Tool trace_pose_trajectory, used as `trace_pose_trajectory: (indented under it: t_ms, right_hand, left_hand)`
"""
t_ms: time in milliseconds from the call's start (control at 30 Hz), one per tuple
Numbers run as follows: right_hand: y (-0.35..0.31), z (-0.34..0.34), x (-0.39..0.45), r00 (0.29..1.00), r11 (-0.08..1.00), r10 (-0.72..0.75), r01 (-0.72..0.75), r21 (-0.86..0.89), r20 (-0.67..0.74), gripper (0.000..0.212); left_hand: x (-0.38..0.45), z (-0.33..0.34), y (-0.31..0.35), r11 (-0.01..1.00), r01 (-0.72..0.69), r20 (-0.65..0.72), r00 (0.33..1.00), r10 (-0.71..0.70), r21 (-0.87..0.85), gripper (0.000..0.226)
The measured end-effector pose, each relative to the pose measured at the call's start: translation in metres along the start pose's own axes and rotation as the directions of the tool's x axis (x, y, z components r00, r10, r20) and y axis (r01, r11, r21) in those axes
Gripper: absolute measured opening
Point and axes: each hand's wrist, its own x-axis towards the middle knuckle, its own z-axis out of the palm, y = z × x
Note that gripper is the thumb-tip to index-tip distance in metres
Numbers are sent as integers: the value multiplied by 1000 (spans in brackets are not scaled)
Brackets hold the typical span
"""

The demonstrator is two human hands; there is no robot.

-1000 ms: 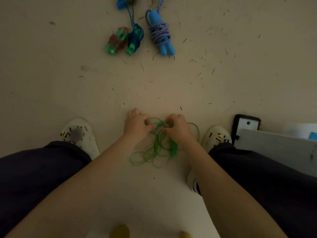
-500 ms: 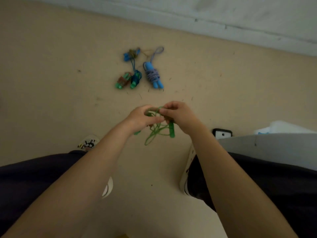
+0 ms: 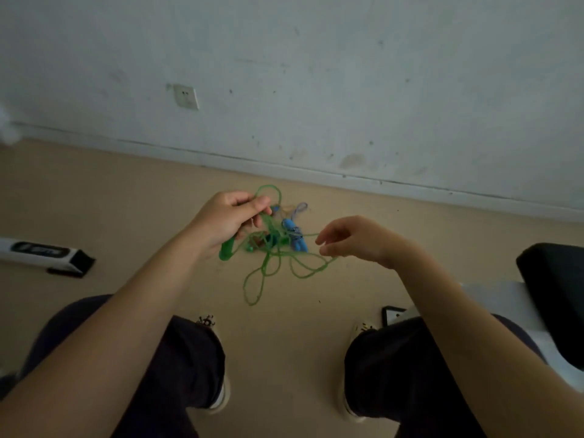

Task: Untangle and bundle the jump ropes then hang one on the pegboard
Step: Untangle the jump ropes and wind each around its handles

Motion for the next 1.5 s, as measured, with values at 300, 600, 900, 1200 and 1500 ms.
trace_pose_trajectory:
  t_ms: [300, 600, 900, 1200, 1500]
  right_hand:
    - [-29, 30, -36, 961, 929, -264, 276, 247, -80, 43]
    - [-4, 34, -22, 972, 950, -99, 156, 269, -213, 18]
    - [-3, 28, -17, 969, 889, -96, 186, 419, -226, 16]
    - [-12, 32, -18, 971, 690, -128, 233, 685, -202, 28]
    - [-14, 40, -22, 995, 870, -25, 70, 488, -97, 47]
  left_hand:
    - [-37, 34, 1, 982, -72, 155, 983, 99, -173, 22]
    - [-27, 26, -30, 977, 180, 97, 977, -191, 114, 13]
    - [-18, 23, -38, 954, 56, 171, 979, -110, 295, 53]
    - [-22, 51, -41, 970, 66, 400, 903, -157, 232, 31]
    - [-23, 45, -33, 977, 119, 109, 989, -101, -177, 12]
